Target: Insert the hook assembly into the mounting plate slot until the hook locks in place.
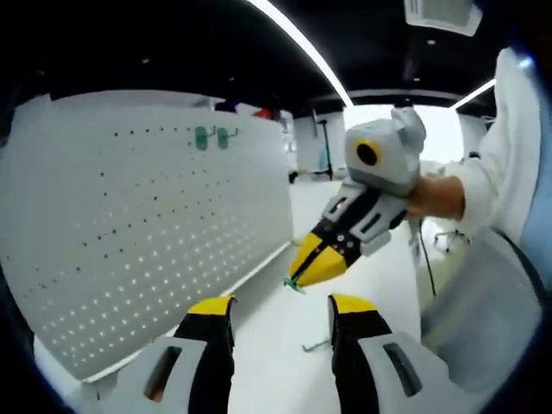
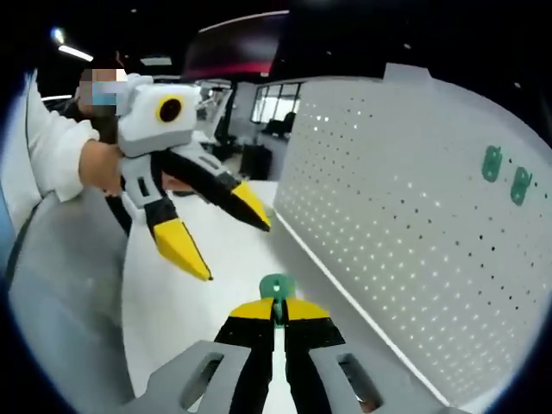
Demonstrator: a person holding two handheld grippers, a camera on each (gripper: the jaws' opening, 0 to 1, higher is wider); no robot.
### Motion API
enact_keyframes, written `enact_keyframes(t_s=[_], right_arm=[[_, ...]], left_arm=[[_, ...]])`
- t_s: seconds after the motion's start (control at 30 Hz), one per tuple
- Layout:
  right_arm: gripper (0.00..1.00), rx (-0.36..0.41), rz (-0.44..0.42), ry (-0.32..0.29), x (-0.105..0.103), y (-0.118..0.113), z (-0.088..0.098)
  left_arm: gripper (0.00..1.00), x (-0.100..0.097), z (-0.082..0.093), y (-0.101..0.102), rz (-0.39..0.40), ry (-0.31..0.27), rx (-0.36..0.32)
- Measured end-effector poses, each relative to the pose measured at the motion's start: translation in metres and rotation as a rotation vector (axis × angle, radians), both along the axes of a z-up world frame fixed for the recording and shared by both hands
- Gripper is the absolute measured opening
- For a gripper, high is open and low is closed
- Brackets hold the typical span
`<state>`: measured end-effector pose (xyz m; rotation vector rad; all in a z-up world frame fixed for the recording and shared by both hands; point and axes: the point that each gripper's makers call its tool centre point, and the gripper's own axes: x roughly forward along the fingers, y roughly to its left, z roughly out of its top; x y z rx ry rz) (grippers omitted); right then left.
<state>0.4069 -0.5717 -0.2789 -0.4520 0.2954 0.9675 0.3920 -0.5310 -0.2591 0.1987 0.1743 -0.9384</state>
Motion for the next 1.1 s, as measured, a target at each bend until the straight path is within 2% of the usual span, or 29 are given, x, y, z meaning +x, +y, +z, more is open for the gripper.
enact_keyframes(t_s=[0.27,0.5,0.67,0.83,1.1], right_arm=[[0.01,0.074,-0.110,-0.045,0.013,-0.014,0.021],[0.01,0.142,-0.159,-0.087,0.013,-0.023,0.041],[0.01,0.168,-0.180,-0.102,0.015,-0.027,0.050],[0.01,0.188,-0.198,-0.113,0.014,-0.030,0.057],[0.01,0.218,-0.256,-0.136,0.021,-0.045,0.067]], left_arm=[[0.46,0.003,0.017,0.005,0.046,-0.025,-0.055],[0.49,0.003,0.032,0.012,0.089,-0.029,-0.117],[0.50,0.002,0.047,0.020,0.129,-0.056,-0.155],[0.53,0.000,0.050,0.021,0.136,-0.068,-0.149],[0.62,-0.001,0.043,0.022,0.127,-0.035,-0.154]])
